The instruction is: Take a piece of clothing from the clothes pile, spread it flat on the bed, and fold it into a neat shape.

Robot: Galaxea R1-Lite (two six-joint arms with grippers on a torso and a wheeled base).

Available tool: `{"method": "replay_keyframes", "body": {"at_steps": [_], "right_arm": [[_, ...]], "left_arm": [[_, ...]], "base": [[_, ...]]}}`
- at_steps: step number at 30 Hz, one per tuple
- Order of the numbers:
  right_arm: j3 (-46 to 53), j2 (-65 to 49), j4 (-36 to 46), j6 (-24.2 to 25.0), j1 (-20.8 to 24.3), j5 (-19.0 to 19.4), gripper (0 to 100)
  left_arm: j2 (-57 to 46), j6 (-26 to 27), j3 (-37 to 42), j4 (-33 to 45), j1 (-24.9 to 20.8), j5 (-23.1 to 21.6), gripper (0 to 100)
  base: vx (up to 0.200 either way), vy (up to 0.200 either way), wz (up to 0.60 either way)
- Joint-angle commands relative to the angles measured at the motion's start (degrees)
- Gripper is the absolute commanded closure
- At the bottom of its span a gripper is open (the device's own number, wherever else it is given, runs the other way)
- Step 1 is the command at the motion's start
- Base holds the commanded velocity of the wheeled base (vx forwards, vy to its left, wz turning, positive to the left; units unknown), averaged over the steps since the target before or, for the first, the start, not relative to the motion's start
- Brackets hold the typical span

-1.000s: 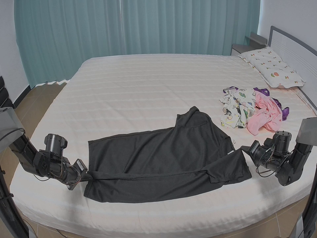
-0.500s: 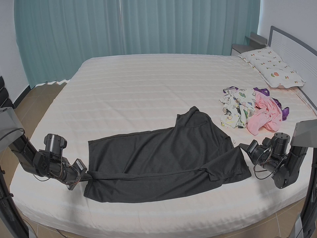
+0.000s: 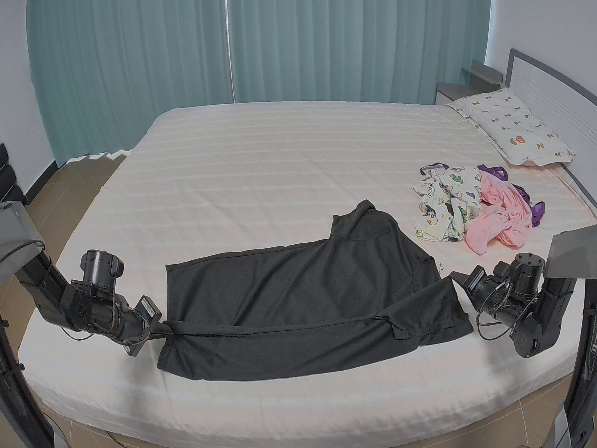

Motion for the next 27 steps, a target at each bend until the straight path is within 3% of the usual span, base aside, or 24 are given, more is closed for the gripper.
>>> {"method": "replay_keyframes", "body": {"at_steps": [1, 4, 5, 18, 24, 27], "right_arm": [[-0.3, 1.66, -0.58, -0.05, -0.05, 0.1, 100], [-0.38, 2.01, -0.58, -0.05, 0.04, 0.27, 100], [-0.38, 2.19, -0.58, -0.05, 0.13, 0.45, 0], [1.55, 0.78, -0.67, 1.1, -1.19, -0.78, 0], [2.69, -0.36, -0.67, 1.54, -1.63, -0.78, 0], [3.13, -0.71, -0.67, 1.62, -1.28, -0.78, 0]], "left_arm": [[0.29, 0.07, -0.04, -0.12, 0.11, -0.08, 100], [0.12, -0.02, -0.04, -0.3, 0.2, -0.43, 100], [0.12, -0.02, 0.05, -0.56, 0.2, -0.87, 0], [-5.95, -1.96, 0.58, -1.79, 1.25, -1.4, 0], [-14.03, -5.03, 3.92, -1.88, -3.76, -2.81, 0], [-13.94, -9.78, 4.18, -3.37, -7.1, -2.81, 0]], "base": [[0.0, 0.0, 0.0], [0.0, 0.0, 0.0], [0.0, 0.0, 0.0], [0.0, 0.0, 0.0], [0.0, 0.0, 0.0], [0.0, 0.0, 0.0]]}}
